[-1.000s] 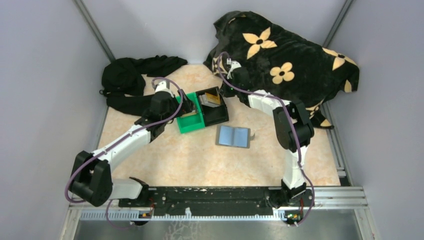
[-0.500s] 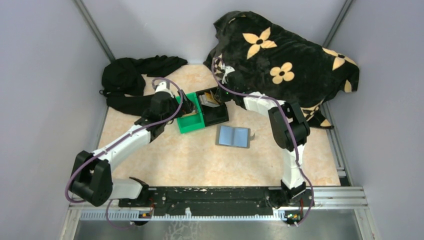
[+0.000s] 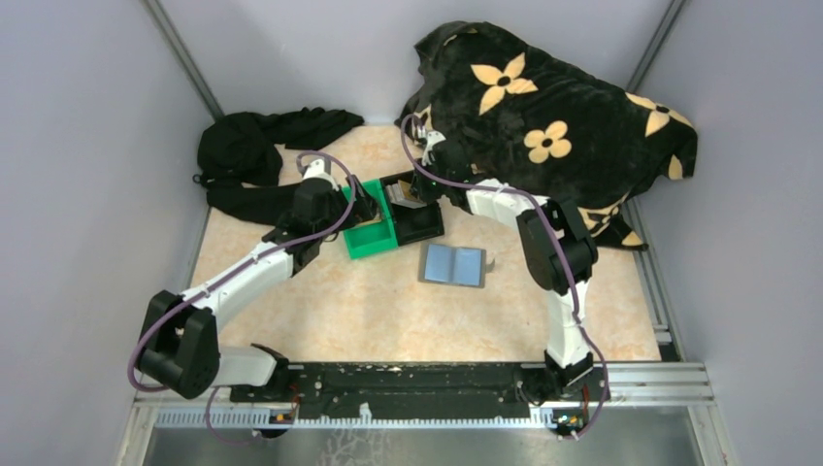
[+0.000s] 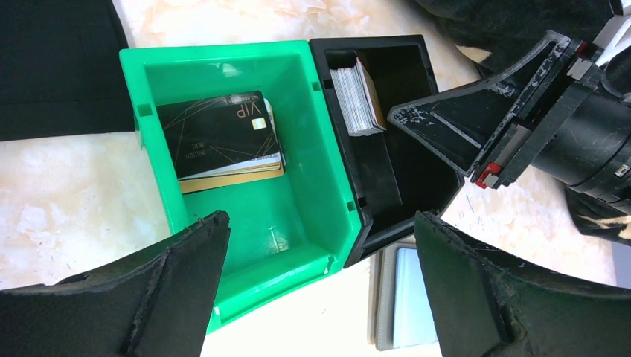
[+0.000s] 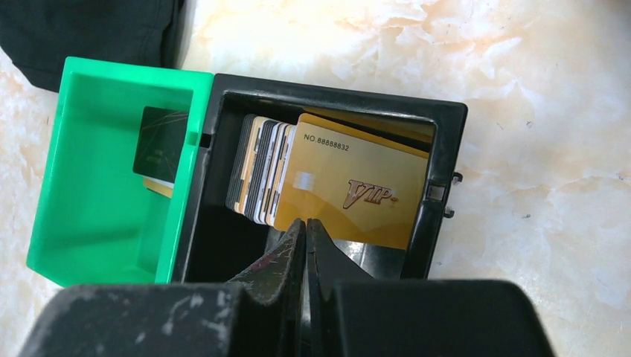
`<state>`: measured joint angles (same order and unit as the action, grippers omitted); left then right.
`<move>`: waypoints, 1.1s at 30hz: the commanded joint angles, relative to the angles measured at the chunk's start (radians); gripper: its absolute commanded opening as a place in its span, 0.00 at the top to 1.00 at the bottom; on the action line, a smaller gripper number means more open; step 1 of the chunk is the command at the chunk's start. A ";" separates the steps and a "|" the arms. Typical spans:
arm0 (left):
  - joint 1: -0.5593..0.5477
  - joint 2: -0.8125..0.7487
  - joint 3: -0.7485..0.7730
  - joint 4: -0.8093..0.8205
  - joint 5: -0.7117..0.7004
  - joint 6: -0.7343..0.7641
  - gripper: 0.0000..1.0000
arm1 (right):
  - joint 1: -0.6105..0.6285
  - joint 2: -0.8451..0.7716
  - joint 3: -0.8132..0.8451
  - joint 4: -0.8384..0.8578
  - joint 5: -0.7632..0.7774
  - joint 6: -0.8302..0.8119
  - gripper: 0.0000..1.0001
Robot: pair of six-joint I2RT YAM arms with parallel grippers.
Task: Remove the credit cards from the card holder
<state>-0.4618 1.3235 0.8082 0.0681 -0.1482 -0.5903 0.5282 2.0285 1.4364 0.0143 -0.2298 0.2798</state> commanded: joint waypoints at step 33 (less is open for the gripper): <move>0.006 -0.138 -0.052 0.045 0.152 -0.029 0.01 | -0.134 -0.934 -0.925 0.320 0.389 -0.009 0.27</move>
<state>-0.4618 1.2190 0.7708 0.1268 -0.0151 -0.6128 0.4065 1.1461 0.5293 0.2924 0.1337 0.2859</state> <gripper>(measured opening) 0.990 0.739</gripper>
